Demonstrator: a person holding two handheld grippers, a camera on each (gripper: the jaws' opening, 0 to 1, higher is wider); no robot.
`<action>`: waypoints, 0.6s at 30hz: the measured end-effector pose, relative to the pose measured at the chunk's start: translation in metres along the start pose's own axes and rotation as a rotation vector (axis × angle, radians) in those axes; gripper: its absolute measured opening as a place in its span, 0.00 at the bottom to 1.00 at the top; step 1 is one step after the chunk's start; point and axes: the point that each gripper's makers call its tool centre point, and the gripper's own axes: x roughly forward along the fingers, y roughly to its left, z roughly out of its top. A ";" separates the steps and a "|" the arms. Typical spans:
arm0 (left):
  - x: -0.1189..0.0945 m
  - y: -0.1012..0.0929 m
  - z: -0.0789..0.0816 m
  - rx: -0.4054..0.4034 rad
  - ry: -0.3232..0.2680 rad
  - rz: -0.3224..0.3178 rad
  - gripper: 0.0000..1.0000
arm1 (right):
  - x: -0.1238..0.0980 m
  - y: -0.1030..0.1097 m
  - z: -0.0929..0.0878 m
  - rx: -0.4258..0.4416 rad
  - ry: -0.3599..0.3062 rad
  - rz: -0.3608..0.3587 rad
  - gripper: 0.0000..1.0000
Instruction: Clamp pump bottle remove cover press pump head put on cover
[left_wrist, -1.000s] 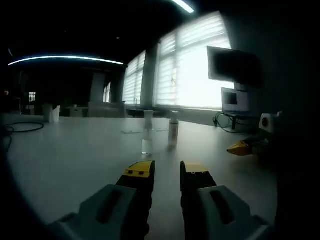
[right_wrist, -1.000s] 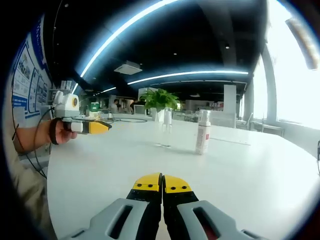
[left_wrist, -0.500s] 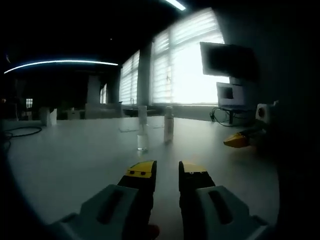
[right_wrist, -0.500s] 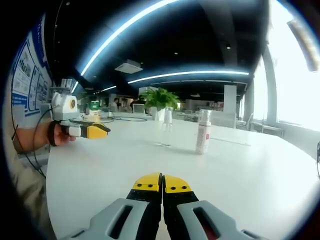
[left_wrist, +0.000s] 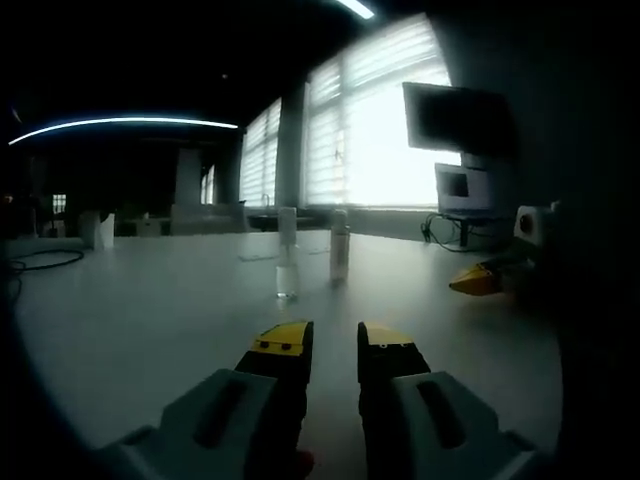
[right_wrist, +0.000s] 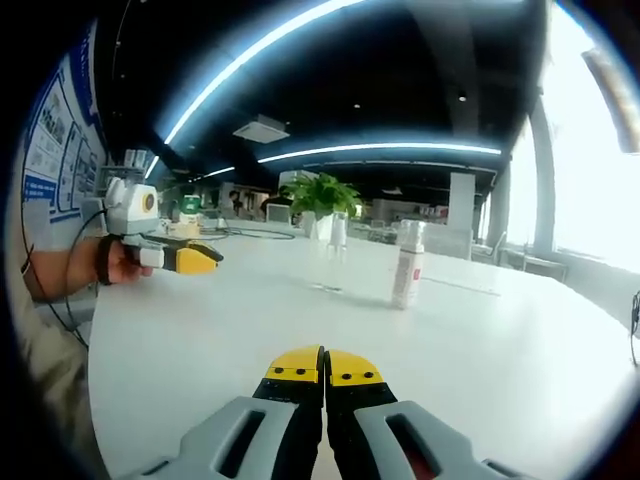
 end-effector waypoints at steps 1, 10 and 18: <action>0.000 -0.002 0.000 0.005 0.002 -0.001 0.10 | 0.000 0.000 0.000 0.000 0.000 0.000 0.00; 0.001 -0.005 -0.004 0.033 0.021 -0.007 0.10 | 0.000 -0.001 0.000 0.002 -0.001 -0.005 0.00; 0.001 -0.003 -0.003 0.026 0.019 -0.009 0.09 | 0.000 -0.001 -0.001 0.003 0.000 -0.007 0.00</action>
